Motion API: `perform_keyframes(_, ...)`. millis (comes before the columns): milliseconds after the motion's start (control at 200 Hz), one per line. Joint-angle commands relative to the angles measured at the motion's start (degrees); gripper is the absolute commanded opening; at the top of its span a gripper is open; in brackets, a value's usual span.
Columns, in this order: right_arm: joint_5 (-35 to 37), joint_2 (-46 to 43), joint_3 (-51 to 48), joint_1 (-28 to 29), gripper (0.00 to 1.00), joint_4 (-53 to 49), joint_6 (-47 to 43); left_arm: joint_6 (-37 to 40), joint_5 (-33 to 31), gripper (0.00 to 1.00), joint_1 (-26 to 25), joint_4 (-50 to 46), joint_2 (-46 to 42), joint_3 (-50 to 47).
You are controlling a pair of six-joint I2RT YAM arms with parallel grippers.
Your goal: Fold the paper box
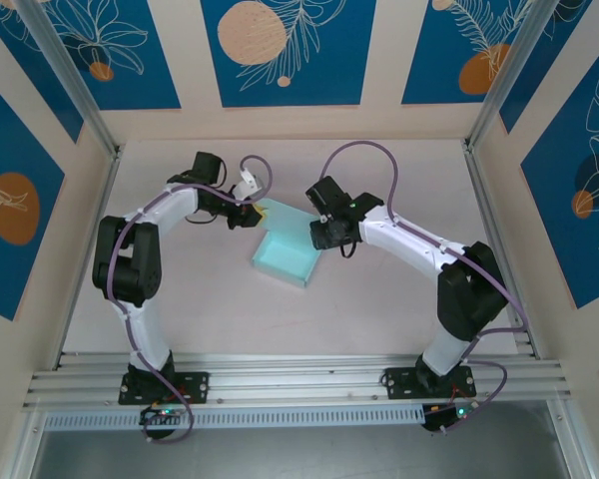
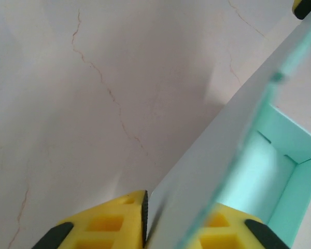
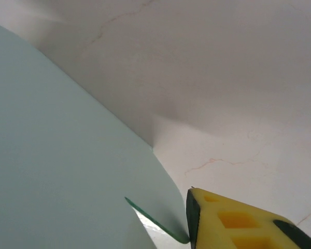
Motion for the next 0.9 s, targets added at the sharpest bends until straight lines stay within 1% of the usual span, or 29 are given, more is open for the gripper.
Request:
perform_keyframes(0, 1.28, -1.71, -1.41, -0.02, 0.33, -0.73, 1.32, -2.19, -1.53, 0.14, -1.07, 1.34, -1.5, -1.79)
perform_keyframes(65, 2.06, -1.53, -1.73, 0.06, 0.3, -0.56, 1.85, -4.87, -3.54, 0.09, -1.5, 3.43, -2.87, -3.39)
perform_keyframes(120, 2.73, -1.31, -1.78, 0.19, 0.27, -0.18, 2.3, -7.48, -5.11, 0.07, -2.01, 5.93, -4.29, -5.05)
perform_keyframes(170, 3.47, -1.07, -1.64, 0.47, 0.24, 0.26, 2.6, -10.43, -6.63, 0.02, -2.48, 8.87, -5.64, -6.83)
perform_keyframes(225, 4.46, -0.73, -1.25, 0.7, 0.22, 0.86, 2.9, -13.93, -8.86, 0.02, -3.39, 12.65, -7.23, -9.12)
perform_keyframes(325, 7.2, -0.13, -0.35, 1.67, 0.17, 2.72, 3.03, -20.78, -14.83, 0.01, -5.58, 19.83, -10.23, -13.6)
perform_keyframes(440, 9.2, 0.74, 0.53, 2.59, 0.11, 6.38, 2.85, -30.49, -24.23, 0.0, -7.86, 27.86, -13.21, -18.17)
perform_keyframes(535, 11.39, 1.66, 0.81, 3.41, 0.1, 10.38, 2.21, -37.38, -30.75, 0.0, -10.08, 34.09, -15.49, -21.87)
perform_keyframes(695, 13.54, 3.13, -0.2, 4.21, 0.1, 20.17, -0.86, -46.41, -38.05, 0.0, -12.82, 43.9, -17.05, -25.52)
perform_keyframes(800, 13.83, 4.81, 0.59, 4.06, 0.1, 25.88, -3.6, -50.87, -41.3, 0.0, -13.42, 46.35, -15.98, -24.69)
perform_keyframes(895, 13.91, 6.84, 2.47, 3.66, 0.1, 28.09, -5.02, -53.27, -43.67, 0.0, -14.26, 47.3, -14.69, -23.9)
